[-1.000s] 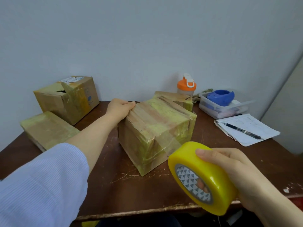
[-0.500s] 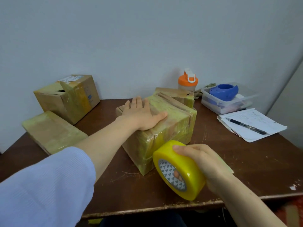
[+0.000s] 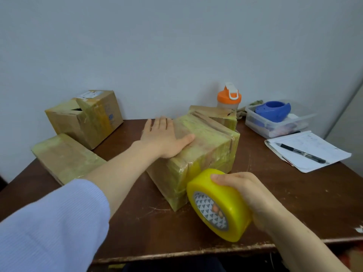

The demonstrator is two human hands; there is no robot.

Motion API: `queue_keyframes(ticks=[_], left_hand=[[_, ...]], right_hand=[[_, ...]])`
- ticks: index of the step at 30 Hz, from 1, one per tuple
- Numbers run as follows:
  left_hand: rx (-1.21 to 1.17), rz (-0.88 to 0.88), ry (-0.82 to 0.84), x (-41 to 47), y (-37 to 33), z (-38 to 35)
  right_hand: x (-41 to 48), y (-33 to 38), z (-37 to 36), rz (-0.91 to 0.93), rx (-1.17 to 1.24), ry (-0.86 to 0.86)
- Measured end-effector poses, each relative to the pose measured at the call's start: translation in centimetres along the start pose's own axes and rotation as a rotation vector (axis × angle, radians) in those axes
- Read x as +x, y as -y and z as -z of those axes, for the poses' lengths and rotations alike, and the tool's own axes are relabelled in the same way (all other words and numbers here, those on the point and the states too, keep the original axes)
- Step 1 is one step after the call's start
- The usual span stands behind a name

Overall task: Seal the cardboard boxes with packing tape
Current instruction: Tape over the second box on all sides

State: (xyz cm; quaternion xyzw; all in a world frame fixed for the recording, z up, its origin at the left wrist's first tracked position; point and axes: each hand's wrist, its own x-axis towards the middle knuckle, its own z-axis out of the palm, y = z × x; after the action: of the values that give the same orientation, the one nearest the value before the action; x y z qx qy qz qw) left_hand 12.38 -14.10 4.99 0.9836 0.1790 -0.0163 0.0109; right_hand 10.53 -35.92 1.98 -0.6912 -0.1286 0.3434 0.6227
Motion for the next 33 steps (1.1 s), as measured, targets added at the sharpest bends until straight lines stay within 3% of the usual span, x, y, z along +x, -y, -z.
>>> queue_keyframes(ticks=[4,10,13,16,18,22,26,31,33], left_hand=[[0.014,0.035,0.061,0.4,0.2,0.1],[0.011,-0.248,0.026,-3.2,-3.0,-2.0],[-0.188,-0.254,0.134,-2.5,-1.2,0.0],[-0.426,-0.093,-0.113,-0.5,2.4,0.7],[-0.598,0.053,-0.151,0.2,4.2,-0.3],[-0.825,0.092,-0.112,0.9,4.5,-1.4],[-0.963,0.124,-0.024,0.4,4.6,-0.9],[-1.247,0.315,0.367,-2.3,4.2,-1.4],[-1.223,0.351,0.281,-2.3,3.5,-1.8]], right_hand=[[0.2,0.1,-0.1,0.008,0.002,-0.01],[0.3,0.0,0.1,0.008,0.007,0.02],[0.3,0.0,0.1,0.012,0.0,0.026],[0.1,-0.1,0.0,0.015,-0.004,0.023],[0.0,-0.2,-0.1,0.02,0.001,0.022],[-1.0,0.4,-0.2,0.024,0.006,-0.011],[-4.0,3.1,1.0,0.054,0.016,0.067],[-6.9,10.0,1.3,0.295,0.155,0.33],[-5.7,12.0,0.3,0.303,0.126,0.328]])
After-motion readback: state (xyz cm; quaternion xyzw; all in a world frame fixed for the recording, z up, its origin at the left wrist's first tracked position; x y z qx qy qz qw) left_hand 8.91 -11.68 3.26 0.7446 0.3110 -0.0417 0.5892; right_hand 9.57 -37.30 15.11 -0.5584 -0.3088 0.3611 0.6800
